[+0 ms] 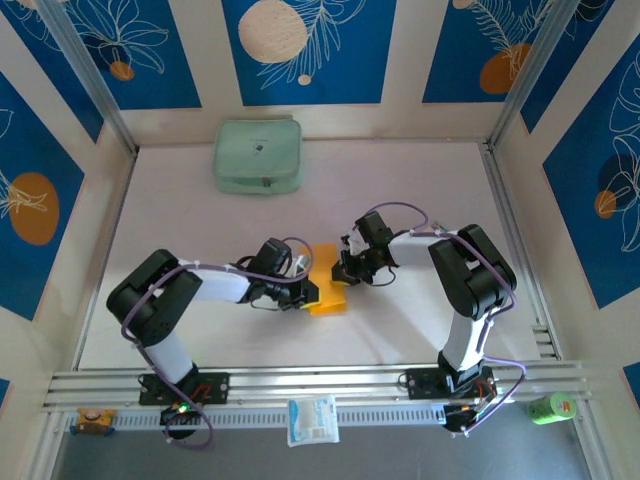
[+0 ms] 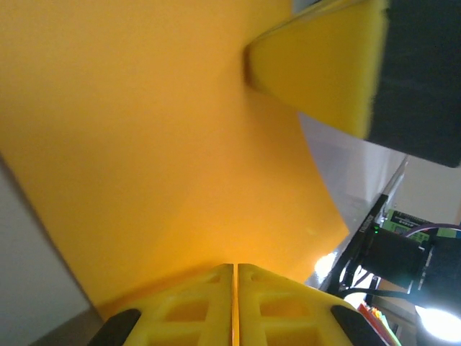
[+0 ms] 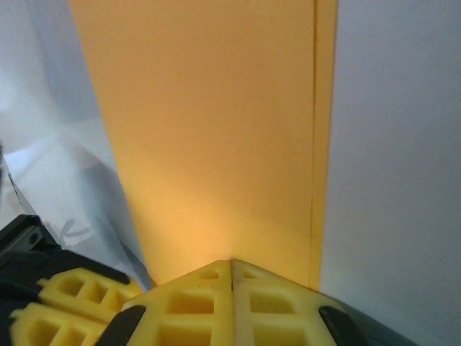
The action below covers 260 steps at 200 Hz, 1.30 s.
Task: Fold a paper plane with a square sheet of paper (pick it up from the middle)
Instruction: First fold the square sheet of paper in half at the center of the table.
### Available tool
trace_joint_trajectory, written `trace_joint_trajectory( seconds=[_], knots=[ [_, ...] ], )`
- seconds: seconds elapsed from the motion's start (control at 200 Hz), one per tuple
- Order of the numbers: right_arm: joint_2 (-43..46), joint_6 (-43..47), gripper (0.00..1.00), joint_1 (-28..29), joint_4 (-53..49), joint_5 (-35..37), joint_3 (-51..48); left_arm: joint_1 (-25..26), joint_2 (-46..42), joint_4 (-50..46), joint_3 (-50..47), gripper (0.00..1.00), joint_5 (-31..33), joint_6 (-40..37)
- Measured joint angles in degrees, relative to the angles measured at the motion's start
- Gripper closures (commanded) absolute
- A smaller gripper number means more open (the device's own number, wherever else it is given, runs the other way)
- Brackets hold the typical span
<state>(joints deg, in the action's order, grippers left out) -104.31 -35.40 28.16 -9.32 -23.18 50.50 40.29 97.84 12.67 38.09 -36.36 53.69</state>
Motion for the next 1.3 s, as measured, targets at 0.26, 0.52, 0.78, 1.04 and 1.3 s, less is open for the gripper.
trace_joint_trajectory(
  seconds=[0.26,0.52,0.78,1.04,1.3],
  knots=[
    [0.0,0.0,1.00,0.0,0.0,0.0,0.0,0.0,0.2,0.7,-1.9,0.88,0.4,-2.4],
    [0.0,0.0,1.00,0.0,0.0,0.0,0.0,0.3,-2.5,-1.2,-4.0,0.88,0.9,-6.1],
    [0.0,0.0,1.00,0.0,0.0,0.0,0.0,3.7,-5.3,-10.1,-2.6,0.89,6.1,-11.4],
    [0.0,0.0,1.00,0.0,0.0,0.0,0.0,5.3,-9.3,-17.8,-1.8,0.89,10.2,-13.5],
    [0.1,0.0,1.00,0.0,0.1,0.0,0.0,1.5,-11.6,-10.4,-1.2,0.89,6.5,-8.8]
  ],
)
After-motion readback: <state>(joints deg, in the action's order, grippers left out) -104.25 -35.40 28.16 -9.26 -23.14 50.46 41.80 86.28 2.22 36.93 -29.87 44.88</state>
